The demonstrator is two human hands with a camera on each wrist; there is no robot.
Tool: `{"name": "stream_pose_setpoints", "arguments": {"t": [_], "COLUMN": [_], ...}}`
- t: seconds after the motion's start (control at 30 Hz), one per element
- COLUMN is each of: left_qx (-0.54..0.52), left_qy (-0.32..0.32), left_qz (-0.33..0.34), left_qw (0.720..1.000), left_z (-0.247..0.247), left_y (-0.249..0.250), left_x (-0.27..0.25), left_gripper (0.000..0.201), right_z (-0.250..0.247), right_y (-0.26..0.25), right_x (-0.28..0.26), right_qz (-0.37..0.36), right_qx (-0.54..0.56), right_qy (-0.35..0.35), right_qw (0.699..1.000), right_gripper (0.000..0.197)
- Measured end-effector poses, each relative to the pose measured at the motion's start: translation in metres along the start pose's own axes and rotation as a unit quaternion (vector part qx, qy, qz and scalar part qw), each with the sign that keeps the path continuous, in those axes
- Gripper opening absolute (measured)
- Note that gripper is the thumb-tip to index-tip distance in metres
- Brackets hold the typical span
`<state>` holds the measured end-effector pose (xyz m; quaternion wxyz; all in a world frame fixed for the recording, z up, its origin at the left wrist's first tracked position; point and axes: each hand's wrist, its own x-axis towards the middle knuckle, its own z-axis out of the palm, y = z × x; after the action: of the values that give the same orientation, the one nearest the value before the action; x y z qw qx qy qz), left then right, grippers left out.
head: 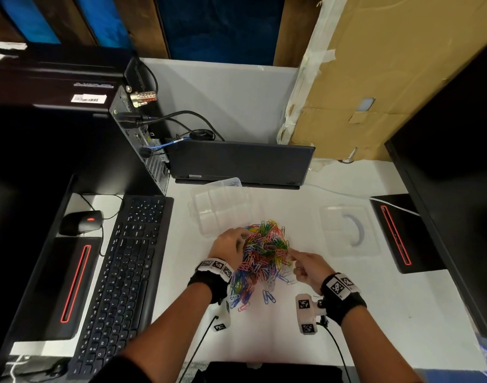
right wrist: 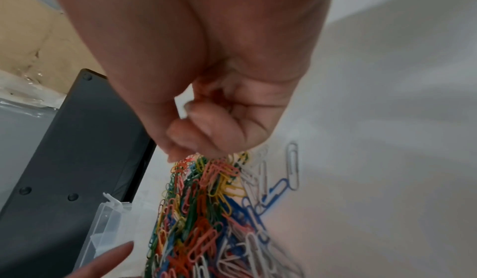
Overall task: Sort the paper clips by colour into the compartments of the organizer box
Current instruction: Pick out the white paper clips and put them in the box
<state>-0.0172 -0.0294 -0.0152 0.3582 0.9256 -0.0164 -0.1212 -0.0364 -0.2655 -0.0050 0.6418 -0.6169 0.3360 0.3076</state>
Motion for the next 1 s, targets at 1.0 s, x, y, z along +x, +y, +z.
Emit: {"name": "stream_pose_setpoints", "arguments": {"t": [1.0], "left_qx": [-0.145], "left_qy": [-0.003], "left_qz": [-0.075], "left_qw": [0.987], "left_z": [-0.010], "left_y": [0.008], "left_x": [-0.027], "left_gripper": [0.032], "right_z": [-0.002], "right_y": [0.017], "right_x": [-0.005], "right_qz": [-0.223], "right_qx": [-0.485], "right_qy": [0.123], "right_qw": [0.837], "right_gripper": [0.010]}}
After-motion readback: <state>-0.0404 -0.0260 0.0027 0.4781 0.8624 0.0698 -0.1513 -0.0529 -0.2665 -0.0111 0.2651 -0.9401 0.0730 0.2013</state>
